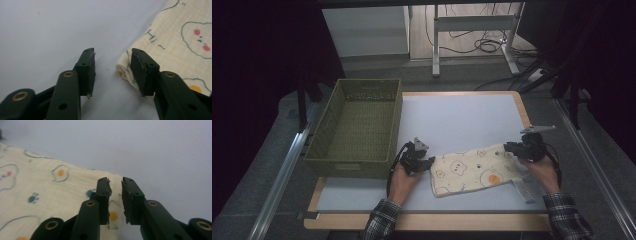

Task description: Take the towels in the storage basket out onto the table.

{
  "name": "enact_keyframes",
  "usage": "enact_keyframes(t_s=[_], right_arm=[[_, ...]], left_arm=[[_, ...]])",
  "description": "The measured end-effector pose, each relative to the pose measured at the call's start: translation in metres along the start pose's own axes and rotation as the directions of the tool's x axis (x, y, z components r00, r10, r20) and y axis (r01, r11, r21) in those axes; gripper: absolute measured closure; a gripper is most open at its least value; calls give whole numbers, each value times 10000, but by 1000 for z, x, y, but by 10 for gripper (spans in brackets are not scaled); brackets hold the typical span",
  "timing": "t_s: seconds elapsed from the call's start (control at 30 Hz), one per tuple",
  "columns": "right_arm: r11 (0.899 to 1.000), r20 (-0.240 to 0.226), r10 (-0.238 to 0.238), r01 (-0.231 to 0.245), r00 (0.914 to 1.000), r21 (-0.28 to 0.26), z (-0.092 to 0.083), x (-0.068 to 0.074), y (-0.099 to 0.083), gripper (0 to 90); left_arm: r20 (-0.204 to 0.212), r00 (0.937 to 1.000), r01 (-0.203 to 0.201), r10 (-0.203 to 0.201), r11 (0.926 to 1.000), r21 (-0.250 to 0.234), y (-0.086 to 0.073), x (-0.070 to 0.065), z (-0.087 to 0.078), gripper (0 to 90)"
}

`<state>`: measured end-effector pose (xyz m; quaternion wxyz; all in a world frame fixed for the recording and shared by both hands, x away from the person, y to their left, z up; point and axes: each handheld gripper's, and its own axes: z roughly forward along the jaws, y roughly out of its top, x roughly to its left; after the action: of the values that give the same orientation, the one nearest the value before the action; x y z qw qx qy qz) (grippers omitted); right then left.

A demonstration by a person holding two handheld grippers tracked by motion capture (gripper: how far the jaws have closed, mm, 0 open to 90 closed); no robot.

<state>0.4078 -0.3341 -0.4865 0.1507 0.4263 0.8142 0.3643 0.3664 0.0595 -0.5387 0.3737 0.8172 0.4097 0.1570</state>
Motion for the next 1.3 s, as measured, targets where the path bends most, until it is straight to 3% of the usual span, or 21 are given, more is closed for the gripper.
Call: enact_keyframes(t_s=[0.13,0.23,0.53,0.7,0.9,1.3], right_arm=[[9998,-240,-221,222,9995,13,-12,10,-6,693],[9996,-477,-270,270,9985,2,-17,19,-12,653],[9968,-1160,-726,758,9906,236,-18,56,-26,484],[9956,-1469,-920,937,9849,47,-15,74,-28,466],[9904,-1926,-1351,1381,9719,22,-7,99,-28,466],[9757,-2908,-2122,2187,9330,-101,12,148,-19,495]], left_arm=[[401,9975,595,-586,9980,-210,-3,6,2,489],[298,9987,428,-421,9988,-230,-3,5,3,488],[353,9982,488,-479,9985,-245,-4,6,3,486],[326,9984,460,-452,9986,-243,-4,5,3,484],[325,9985,456,-448,9987,-246,-4,5,3,484],[313,9989,353,-348,9992,-183,-4,6,2,484]])
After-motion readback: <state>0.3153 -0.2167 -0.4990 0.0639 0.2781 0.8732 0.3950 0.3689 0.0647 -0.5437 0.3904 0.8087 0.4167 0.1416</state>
